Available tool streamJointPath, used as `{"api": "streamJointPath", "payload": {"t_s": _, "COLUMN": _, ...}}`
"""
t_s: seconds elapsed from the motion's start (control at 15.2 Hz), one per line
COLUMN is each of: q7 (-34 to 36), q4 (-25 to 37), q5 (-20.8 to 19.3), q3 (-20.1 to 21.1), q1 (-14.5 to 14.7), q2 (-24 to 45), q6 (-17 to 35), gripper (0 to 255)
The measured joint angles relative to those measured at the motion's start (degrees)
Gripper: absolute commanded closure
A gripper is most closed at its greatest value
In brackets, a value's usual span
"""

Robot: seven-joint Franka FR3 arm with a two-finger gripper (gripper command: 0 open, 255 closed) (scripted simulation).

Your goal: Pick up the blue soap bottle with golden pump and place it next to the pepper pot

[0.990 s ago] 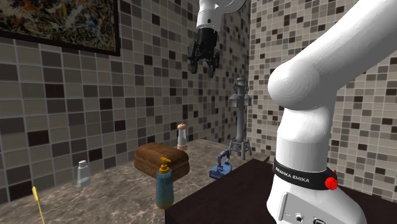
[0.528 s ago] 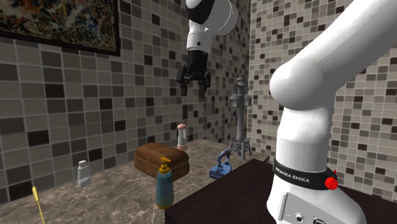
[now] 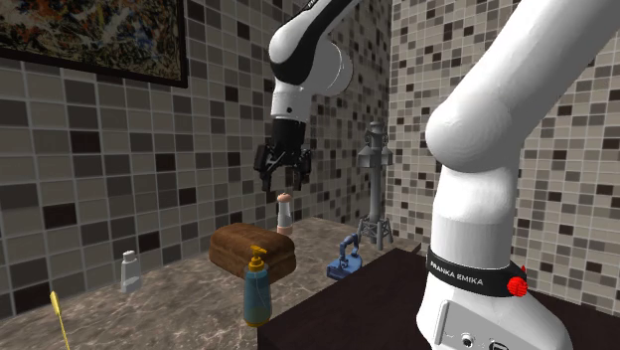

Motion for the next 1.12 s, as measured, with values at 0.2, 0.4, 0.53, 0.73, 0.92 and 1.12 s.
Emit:
{"api": "streamJointPath", "payload": {"t_s": 0.2, "q7": 1.28, "q4": -0.84, "q5": 1.55, "q3": 2.09, "q1": 1.36, "q2": 6.06, "q6": 7.07, "gripper": 0}}
{"api": "streamJointPath", "payload": {"t_s": 0.4, "q7": 2.53, "q4": -0.35, "q5": 2.57, "q3": 4.18, "q1": 2.37, "q2": 14.62, "q6": 15.33, "gripper": 0}}
{"api": "streamJointPath", "payload": {"t_s": 0.53, "q7": 3.71, "q4": 0.01, "q5": 2.86, "q3": 5.46, "q1": 3.00, "q2": 18.86, "q6": 19.38, "gripper": 0}}
{"api": "streamJointPath", "payload": {"t_s": 0.73, "q7": 3.83, "q4": 0.10, "q5": 2.97, "q3": 5.93, "q1": 3.17, "q2": 22.99, "q6": 23.48, "gripper": 0}}
{"api": "streamJointPath", "payload": {"t_s": 0.92, "q7": 4.24, "q4": 0.39, "q5": 2.76, "q3": 6.33, "q1": 3.30, "q2": 26.37, "q6": 26.64, "gripper": 0}}
{"api": "streamJointPath", "payload": {"t_s": 1.12, "q7": 4.15, "q4": 0.46, "q5": 2.70, "q3": 6.41, "q1": 3.33, "q2": 29.06, "q6": 29.26, "gripper": 0}}
